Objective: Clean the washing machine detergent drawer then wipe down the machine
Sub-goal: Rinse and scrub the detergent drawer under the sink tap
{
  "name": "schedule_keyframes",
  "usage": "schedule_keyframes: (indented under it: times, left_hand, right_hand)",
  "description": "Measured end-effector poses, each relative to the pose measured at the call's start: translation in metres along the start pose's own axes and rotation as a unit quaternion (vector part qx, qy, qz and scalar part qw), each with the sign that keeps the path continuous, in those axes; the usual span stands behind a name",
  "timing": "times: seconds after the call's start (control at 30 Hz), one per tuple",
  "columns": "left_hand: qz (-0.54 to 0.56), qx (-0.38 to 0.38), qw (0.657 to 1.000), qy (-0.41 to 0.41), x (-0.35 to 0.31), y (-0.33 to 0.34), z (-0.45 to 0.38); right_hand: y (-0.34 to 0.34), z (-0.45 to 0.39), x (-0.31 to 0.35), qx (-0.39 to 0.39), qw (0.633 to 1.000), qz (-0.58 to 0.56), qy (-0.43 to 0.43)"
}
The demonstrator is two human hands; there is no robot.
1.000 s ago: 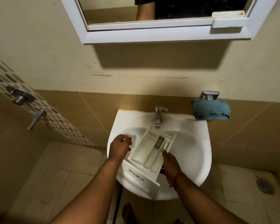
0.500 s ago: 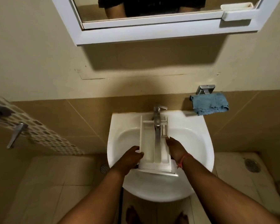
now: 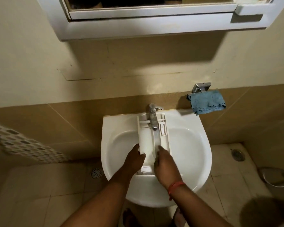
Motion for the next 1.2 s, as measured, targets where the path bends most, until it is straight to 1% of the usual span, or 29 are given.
schedule_keyframes:
  times: [0.03,0.07,0.2,0.23,0.3,0.33,0.37,0.4,0.47,0.6,0.7,0.8,0.9,1.0,1.03,1.1,1.2]
  left_hand:
    - [0.004,0.008,1.000,0.009,0.000,0.001,0.000]
    - [0.010,0.013,1.000,0.018,0.000,0.001,0.000]
    - [0.075,0.007,0.997,0.020,0.002,0.000,-0.001]
    - [0.078,0.003,0.997,0.019,0.003,0.000,-0.001]
    - [0.076,-0.003,0.997,0.017,0.003,0.001,0.000]
    - [0.073,-0.006,0.997,0.015,0.003,0.002,0.001]
    - [0.069,-0.010,0.997,0.013,0.002,0.003,0.001]
    - [0.064,-0.013,0.998,0.013,0.000,0.003,0.003]
    - [0.064,-0.017,0.998,0.016,-0.002,0.003,0.002]
    - [0.046,-0.028,0.998,0.014,-0.002,0.003,0.000]
    - [0.053,-0.037,0.998,0.011,-0.003,0.003,0.002]
    - [0.057,-0.048,0.997,0.013,-0.005,0.004,0.001]
    - [0.046,-0.051,0.998,0.014,-0.007,0.005,0.001]
    - [0.037,-0.048,0.998,0.009,-0.006,0.005,0.003]
    - [0.036,-0.049,0.998,0.011,-0.006,0.005,0.003]
    - [0.041,-0.050,0.998,0.009,-0.006,0.005,0.002]
    - [0.049,-0.051,0.997,0.006,-0.006,0.007,0.002]
  right_hand:
    - [0.010,-0.002,0.001,0.054,0.998,-0.014,0.017]
    - [0.016,-0.009,0.004,0.078,0.996,-0.016,0.034]
    - [0.032,-0.056,-0.006,0.084,0.995,-0.003,0.051]
    - [0.035,-0.061,-0.010,0.105,0.993,0.010,0.053]
    - [0.033,-0.054,-0.010,0.146,0.983,-0.004,0.108]
    - [0.031,-0.044,-0.011,0.162,0.978,0.009,0.130]
    - [0.027,-0.035,-0.007,0.182,0.973,0.043,0.132]
    - [0.029,-0.031,-0.008,0.196,0.970,0.090,0.112]
    - [0.025,-0.043,-0.002,0.179,0.970,0.119,0.113]
    - [0.018,-0.087,0.012,0.154,0.982,0.062,0.089]
    - [0.017,-0.074,0.011,0.178,0.977,0.095,0.073]
    - [0.017,-0.044,0.001,0.199,0.969,0.115,0.093]
    - [0.009,-0.062,0.006,0.182,0.973,0.090,0.107]
    - [0.001,-0.087,0.017,0.155,0.983,0.070,0.073]
    - [0.000,-0.087,0.018,0.158,0.983,0.063,0.063]
    - [-0.001,-0.070,0.013,0.192,0.978,0.047,0.070]
    - [0.004,-0.040,0.004,0.238,0.960,0.109,0.095]
Point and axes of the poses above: each hand's wrist, its own z-axis away from the middle knuckle, its own y-axis out of the palm, x = y × z, the point moved 2 cm from there along -z, towards the middle knuckle, and after that the axes turned 5 degrees about -y, right-handed, at the moved point
